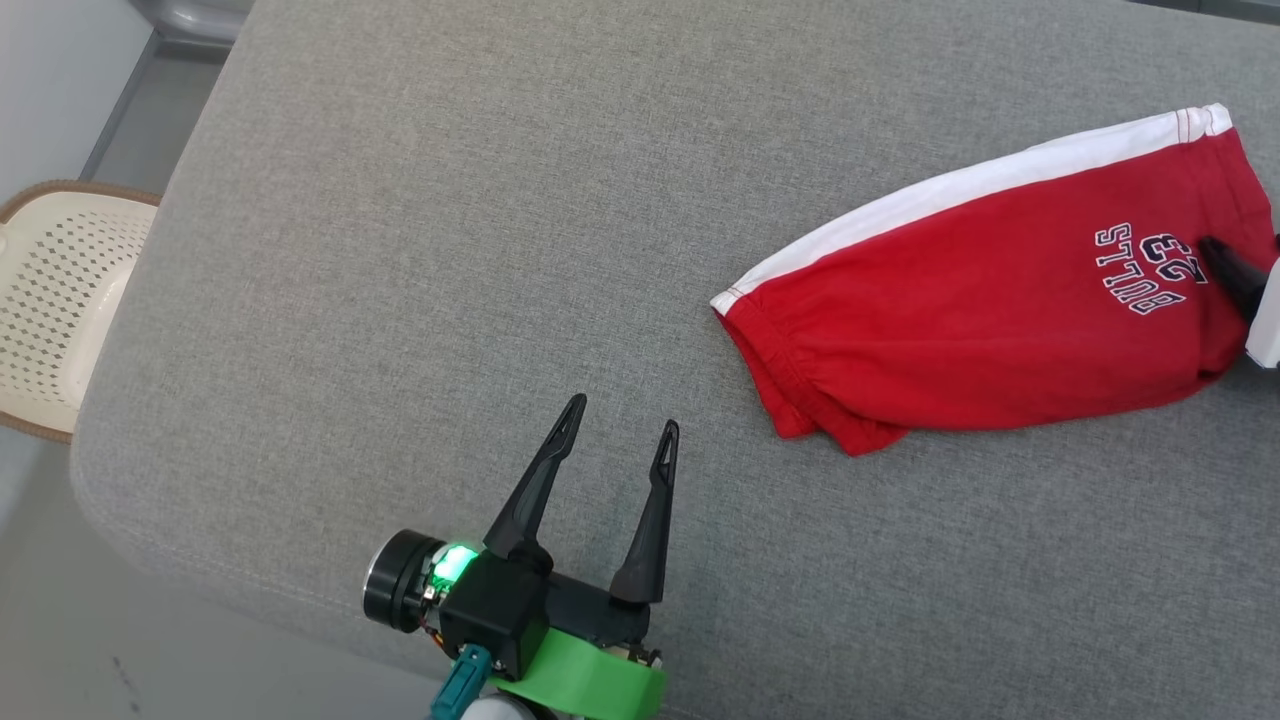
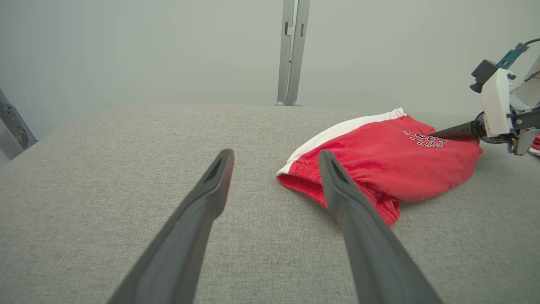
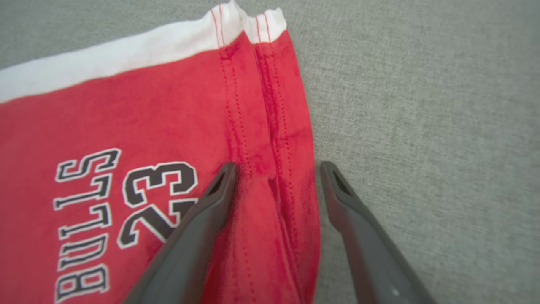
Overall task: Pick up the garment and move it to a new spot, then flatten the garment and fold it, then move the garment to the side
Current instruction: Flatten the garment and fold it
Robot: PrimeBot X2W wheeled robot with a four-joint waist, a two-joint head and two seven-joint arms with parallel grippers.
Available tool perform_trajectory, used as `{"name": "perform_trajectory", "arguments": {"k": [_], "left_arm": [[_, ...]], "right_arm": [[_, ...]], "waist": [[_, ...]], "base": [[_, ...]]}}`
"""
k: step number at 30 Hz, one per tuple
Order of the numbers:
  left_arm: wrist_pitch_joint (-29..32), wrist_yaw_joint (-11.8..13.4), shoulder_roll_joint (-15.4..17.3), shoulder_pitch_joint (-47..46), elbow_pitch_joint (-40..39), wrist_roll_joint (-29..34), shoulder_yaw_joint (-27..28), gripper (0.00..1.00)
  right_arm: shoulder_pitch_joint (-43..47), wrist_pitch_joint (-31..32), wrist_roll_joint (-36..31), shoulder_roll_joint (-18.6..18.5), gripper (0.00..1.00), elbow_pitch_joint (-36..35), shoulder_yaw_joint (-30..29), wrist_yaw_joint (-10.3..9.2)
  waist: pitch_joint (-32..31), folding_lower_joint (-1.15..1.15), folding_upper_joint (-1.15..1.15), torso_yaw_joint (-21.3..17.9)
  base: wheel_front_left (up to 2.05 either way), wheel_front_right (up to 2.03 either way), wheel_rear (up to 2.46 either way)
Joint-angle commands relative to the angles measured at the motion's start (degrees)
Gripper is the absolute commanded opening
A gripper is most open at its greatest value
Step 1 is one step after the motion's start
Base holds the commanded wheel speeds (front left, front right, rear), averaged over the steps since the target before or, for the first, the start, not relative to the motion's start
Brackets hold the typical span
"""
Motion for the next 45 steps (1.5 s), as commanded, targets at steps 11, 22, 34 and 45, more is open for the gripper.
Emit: {"name": "perform_trajectory", "arguments": {"k": [11, 22, 34, 45], "left_arm": [[-0.2, -0.6, 0.0, -0.2, 1.0, 0.9, 0.5, 1.00], [-0.2, -2.4, 0.0, 1.4, 1.3, 2.9, 2.3, 1.00], [-0.2, -3.6, 0.0, 1.9, 2.3, 3.9, 3.7, 1.00], [-0.2, -3.4, 0.0, 3.4, 2.7, 3.1, 4.1, 1.00]], "right_arm": [[3.5, -2.7, 5.1, -0.1, 0.00, -2.9, 1.3, -0.08], [10.1, -5.8, 6.8, -4.0, 0.00, -5.5, 2.3, -0.08], [7.3, -10.5, 0.7, -5.1, 0.00, -11.0, 1.8, -0.08], [6.0, -8.2, -10.7, 1.2, 0.00, -23.2, 2.3, -0.07]], "waist": [[-2.0, 0.00, 0.00, -4.3], [-5.9, 0.00, 0.00, -14.5], [-7.6, 0.00, 0.00, -18.5], [-11.6, 0.00, 0.00, -17.8]], "base": [[0.00, 0.00, 0.00], [0.00, 0.00, 0.00], [0.00, 0.00, 0.00], [0.00, 0.00, 0.00]]}}
